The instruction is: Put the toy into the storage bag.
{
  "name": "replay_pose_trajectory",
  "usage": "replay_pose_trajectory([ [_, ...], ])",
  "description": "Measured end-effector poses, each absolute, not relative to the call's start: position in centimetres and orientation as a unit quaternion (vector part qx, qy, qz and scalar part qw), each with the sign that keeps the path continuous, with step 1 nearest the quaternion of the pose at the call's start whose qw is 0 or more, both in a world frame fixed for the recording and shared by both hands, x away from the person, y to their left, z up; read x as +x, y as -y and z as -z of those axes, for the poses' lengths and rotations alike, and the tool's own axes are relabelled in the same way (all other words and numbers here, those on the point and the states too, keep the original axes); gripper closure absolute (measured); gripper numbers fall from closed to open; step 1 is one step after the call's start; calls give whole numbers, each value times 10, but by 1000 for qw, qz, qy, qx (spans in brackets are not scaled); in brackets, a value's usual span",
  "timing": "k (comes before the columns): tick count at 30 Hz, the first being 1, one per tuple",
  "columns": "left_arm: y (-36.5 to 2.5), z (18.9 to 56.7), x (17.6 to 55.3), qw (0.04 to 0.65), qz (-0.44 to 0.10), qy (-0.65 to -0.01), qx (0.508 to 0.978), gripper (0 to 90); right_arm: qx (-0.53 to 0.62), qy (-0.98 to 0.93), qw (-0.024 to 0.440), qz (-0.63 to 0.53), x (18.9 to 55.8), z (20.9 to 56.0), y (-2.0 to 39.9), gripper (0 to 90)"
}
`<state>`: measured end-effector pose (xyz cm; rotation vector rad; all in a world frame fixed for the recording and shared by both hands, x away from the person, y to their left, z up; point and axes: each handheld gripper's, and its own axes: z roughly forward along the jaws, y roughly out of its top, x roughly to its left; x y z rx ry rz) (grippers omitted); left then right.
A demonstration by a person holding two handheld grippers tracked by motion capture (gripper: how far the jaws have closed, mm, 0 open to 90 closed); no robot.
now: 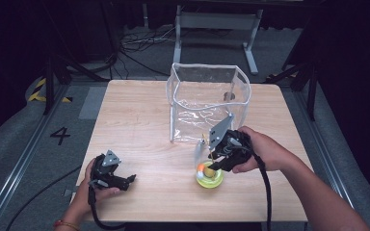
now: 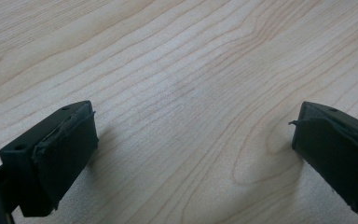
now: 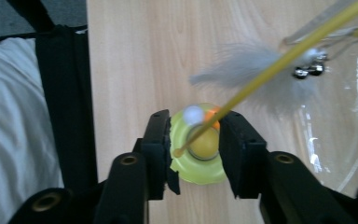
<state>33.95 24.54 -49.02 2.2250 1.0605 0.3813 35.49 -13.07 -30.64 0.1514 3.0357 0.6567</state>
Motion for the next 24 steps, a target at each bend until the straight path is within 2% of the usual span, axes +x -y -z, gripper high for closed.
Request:
replay_pose_trajectory([
  [6, -245, 490, 339, 318, -145, -403, 846, 4, 31, -977, 15, -210, 353, 305, 123, 875],
  [24, -245, 490, 339, 318, -145, -403, 846, 4, 42, -971, 35, -231, 347, 290, 150, 885],
])
